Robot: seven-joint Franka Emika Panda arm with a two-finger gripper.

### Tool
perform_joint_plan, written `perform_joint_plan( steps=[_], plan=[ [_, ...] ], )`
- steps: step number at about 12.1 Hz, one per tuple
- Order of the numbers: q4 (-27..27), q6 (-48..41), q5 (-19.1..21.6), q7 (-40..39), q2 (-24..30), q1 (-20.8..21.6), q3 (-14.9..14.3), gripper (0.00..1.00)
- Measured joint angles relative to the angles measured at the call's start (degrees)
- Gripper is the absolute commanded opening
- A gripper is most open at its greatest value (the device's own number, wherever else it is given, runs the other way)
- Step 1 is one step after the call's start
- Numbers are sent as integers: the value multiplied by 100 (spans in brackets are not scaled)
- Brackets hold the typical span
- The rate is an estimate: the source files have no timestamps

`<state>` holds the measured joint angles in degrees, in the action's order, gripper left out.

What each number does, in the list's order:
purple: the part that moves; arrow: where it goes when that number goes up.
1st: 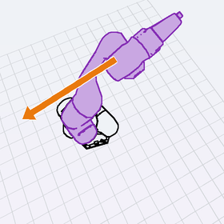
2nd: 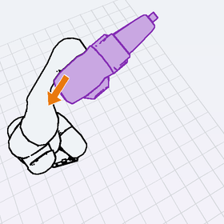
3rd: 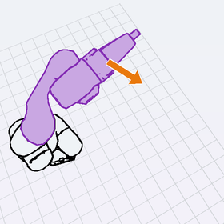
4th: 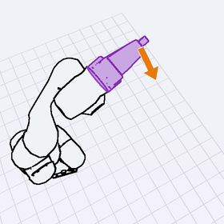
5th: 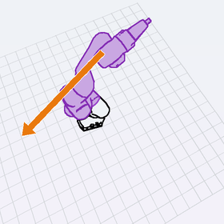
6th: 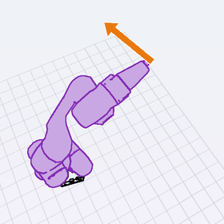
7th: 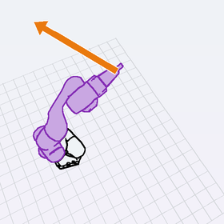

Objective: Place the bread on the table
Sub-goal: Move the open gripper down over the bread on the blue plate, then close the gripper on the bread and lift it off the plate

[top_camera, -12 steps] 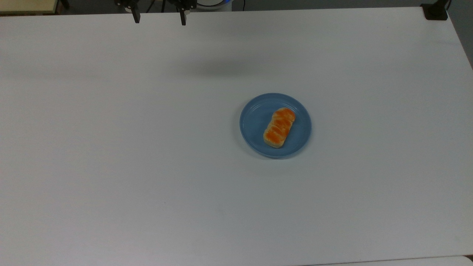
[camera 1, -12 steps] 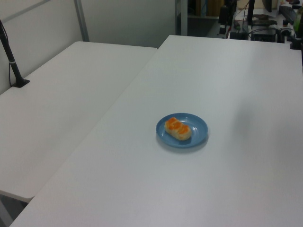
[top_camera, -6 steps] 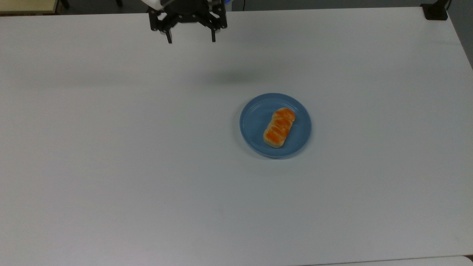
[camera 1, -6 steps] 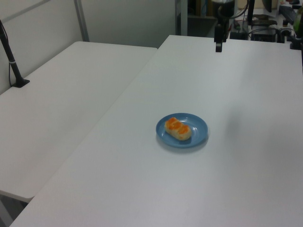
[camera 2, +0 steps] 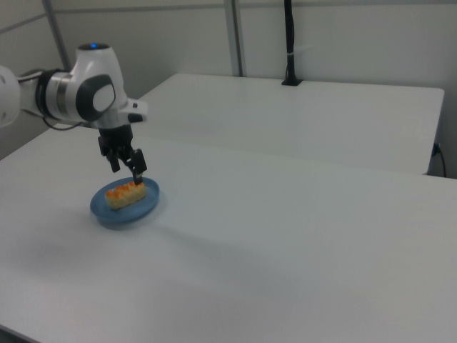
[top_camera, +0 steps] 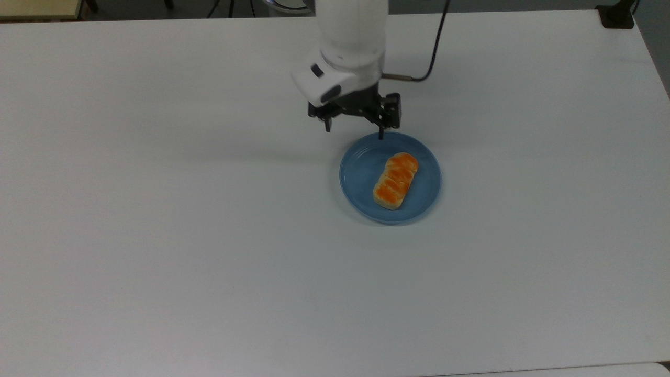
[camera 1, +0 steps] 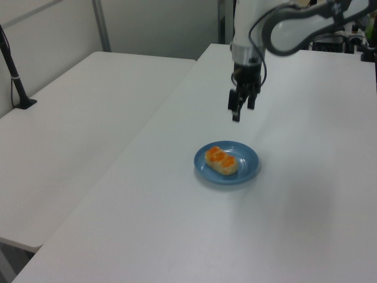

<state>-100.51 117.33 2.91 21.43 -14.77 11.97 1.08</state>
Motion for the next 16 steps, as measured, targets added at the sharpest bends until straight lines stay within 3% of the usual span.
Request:
perform_joint_plan(
  steps=[2, 7, 8, 10, 13, 16],
  plan=[
    [-10, 377, -17, 109, -360, 226, 35, 100],
    [-2, 1479, -409, 1357, -911, 501, 116, 100],
    [13, 1541, -536, 1600, -1005, 505, 186, 94],
    [35, 1660, -775, 1837, -1196, 515, 258, 55],
    [98, 1672, -908, 1851, -1307, 515, 309, 40],
    [244, 1501, -913, 1573, -1132, 463, 308, 40]
  ],
)
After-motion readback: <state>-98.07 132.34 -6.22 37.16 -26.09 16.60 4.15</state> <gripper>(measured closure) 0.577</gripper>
